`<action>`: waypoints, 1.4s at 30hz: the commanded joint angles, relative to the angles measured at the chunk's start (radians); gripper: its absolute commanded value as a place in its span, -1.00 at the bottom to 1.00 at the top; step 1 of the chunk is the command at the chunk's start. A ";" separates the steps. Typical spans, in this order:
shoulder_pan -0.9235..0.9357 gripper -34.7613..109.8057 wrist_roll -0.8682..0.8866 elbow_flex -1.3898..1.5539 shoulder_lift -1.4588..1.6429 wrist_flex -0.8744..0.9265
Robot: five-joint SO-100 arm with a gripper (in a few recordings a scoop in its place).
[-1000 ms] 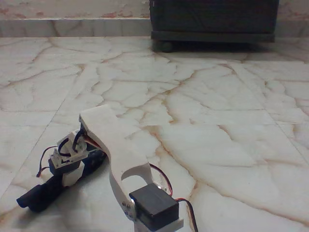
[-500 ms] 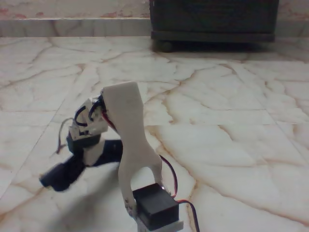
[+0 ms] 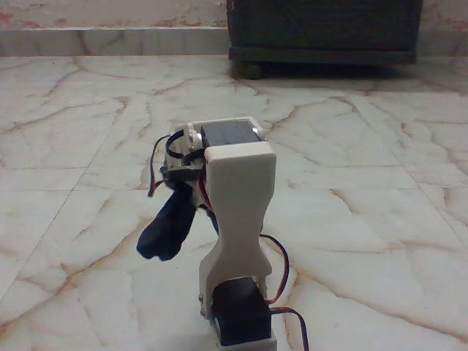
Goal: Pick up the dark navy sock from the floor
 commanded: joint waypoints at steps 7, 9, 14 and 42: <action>0.204 -0.52 -0.252 0.181 0.287 -0.092; 0.262 -0.52 -0.313 0.186 0.308 -0.109; 0.331 -0.52 -0.430 0.316 0.402 -0.311; 0.270 -0.52 -0.664 0.994 0.661 -1.218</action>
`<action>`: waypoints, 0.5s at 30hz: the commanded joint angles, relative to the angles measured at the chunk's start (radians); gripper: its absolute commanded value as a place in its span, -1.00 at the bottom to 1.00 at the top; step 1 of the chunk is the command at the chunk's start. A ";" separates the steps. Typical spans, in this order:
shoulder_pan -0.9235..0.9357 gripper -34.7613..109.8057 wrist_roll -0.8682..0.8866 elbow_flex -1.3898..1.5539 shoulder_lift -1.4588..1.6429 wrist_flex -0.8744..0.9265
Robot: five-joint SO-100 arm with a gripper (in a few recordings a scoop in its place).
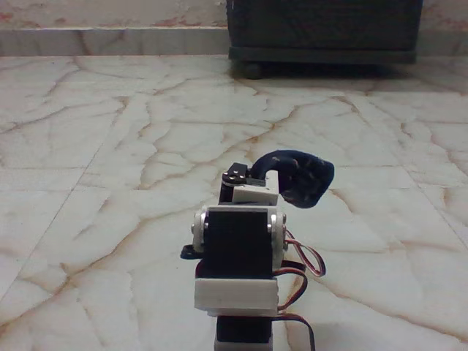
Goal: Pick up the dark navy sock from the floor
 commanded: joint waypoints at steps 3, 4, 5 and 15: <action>0.005 -0.52 -0.012 -0.002 0.038 -0.040; 0.006 -0.52 -0.012 -0.002 0.040 -0.043; 0.011 -0.52 -0.018 -0.002 0.040 -0.044; 0.014 -0.52 -0.021 -0.002 0.038 -0.046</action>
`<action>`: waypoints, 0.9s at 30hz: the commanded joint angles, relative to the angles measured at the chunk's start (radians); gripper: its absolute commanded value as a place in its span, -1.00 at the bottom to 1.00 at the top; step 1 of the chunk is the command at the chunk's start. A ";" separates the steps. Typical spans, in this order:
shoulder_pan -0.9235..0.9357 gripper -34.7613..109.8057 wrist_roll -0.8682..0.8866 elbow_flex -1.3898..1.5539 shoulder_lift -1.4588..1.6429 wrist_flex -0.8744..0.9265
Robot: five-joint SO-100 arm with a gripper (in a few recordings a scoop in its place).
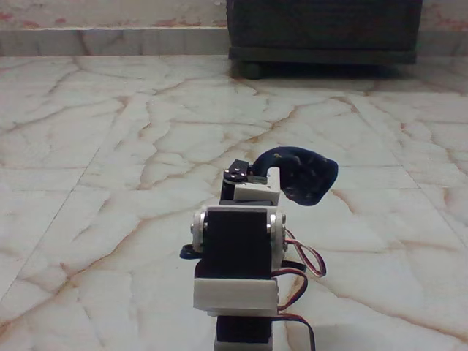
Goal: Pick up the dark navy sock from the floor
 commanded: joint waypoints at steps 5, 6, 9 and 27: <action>0.005 -0.52 -0.026 -0.002 0.038 -0.020; 0.005 -0.52 -0.026 -0.002 0.038 -0.020; 0.006 -0.52 -0.028 -0.002 0.038 -0.020; 0.009 -0.52 -0.040 -0.002 0.037 -0.025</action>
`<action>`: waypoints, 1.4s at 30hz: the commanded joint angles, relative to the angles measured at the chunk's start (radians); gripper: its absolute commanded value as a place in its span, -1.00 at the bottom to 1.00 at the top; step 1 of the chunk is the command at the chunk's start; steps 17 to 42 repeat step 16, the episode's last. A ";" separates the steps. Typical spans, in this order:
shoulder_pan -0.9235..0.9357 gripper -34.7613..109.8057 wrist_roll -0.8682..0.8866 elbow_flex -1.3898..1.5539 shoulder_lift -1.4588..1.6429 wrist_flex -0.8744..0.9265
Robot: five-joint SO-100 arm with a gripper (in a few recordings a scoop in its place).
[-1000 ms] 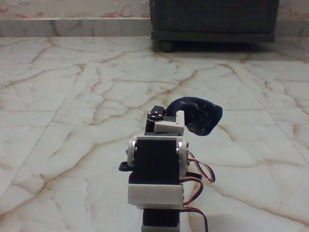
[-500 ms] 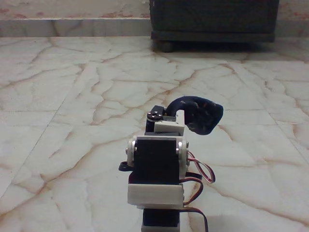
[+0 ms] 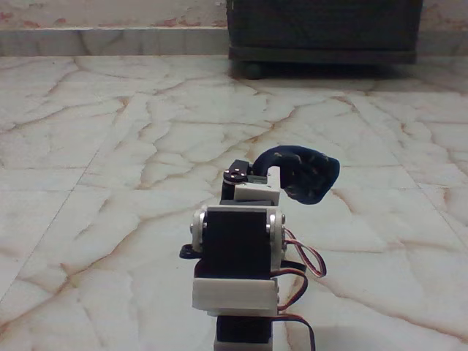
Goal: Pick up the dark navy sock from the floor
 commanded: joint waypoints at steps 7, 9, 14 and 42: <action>0.006 -0.52 -0.002 -0.002 0.037 -0.014; 0.006 -0.52 0.000 -0.002 0.035 -0.009; 0.006 -0.52 0.000 -0.002 0.035 -0.008; 0.005 -0.52 0.000 -0.002 0.035 -0.008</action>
